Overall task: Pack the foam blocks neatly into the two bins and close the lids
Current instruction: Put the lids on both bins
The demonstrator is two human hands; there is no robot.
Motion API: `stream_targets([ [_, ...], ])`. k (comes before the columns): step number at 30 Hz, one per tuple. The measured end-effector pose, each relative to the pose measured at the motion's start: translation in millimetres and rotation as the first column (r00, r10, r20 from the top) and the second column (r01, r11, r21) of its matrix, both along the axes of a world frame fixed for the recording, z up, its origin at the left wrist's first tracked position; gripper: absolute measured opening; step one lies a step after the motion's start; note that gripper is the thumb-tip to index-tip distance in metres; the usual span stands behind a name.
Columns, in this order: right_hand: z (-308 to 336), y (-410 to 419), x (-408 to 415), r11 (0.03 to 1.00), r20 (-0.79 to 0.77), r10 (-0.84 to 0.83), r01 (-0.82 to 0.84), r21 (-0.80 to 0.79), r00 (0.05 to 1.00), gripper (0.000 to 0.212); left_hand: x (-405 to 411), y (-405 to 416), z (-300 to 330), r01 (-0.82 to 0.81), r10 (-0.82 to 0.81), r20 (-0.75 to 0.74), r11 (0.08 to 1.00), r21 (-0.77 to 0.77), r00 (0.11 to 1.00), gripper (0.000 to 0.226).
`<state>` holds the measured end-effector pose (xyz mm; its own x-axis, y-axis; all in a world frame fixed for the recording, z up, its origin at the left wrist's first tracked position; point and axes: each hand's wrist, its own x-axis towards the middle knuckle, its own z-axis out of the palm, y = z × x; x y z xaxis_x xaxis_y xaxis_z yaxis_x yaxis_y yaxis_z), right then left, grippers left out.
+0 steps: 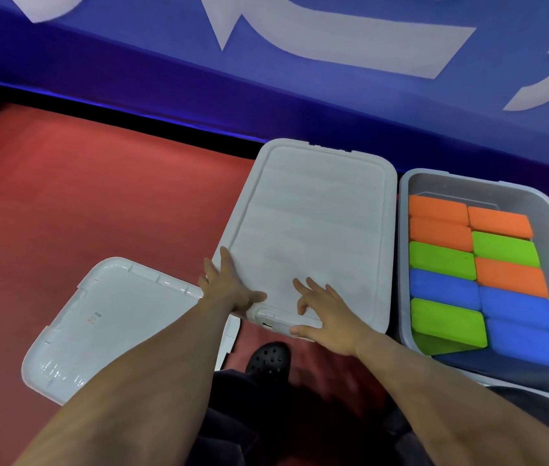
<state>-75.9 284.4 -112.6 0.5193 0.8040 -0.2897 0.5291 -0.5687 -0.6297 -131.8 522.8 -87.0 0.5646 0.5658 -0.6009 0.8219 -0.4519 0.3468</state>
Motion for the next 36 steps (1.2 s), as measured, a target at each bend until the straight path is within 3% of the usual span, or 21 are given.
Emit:
stream_targets([
  [6, 0, 0, 1, 0.999, -0.061, -0.030, 0.032, 0.037, 0.998, 0.023, 1, -3, 6, -0.012, 0.012, -0.004, 1.000, -0.014, 1.000, 0.141],
  [11, -2, 1, 5, 0.997, -0.015, -0.049, 0.050, 0.062, 0.999, 0.026, 0, -3, 7, -0.018, 0.018, 0.002, 0.999, -0.029, 1.000, 0.137],
  [14, 0, 12, 26, 0.985, 0.069, -0.151, 0.143, 0.100, 0.986, 0.034, 11, -6, 3, 0.013, -0.015, 0.041, 0.999, 0.040, 0.999, 0.120],
  [18, 5, 20, 96, 0.954, 0.199, -0.298, 0.296, 0.040, 0.934, 0.056, 56, -8, -7, 0.245, -0.278, 0.104, 0.935, 0.256, 0.955, 0.101],
  [22, 12, 20, 184, 0.931, 0.265, -0.336, 0.362, -0.055, 0.904, 0.062, 112, -6, -20, 0.379, -0.459, 0.157, 0.849, 0.368, 0.875, 0.091],
  [27, 11, 42, 288, 0.905, 0.324, -0.363, 0.414, -0.100, 0.874, 0.068, 186, 9, -37, 0.370, -0.538, 0.251, 0.786, 0.495, 0.805, 0.085],
  [36, -16, 82, 394, 0.851, 0.537, -0.259, 0.453, -0.267, 0.803, 0.097, 211, 12, -68, 0.321, -0.544, 0.215, 0.722, 0.613, 0.811, 0.087],
])
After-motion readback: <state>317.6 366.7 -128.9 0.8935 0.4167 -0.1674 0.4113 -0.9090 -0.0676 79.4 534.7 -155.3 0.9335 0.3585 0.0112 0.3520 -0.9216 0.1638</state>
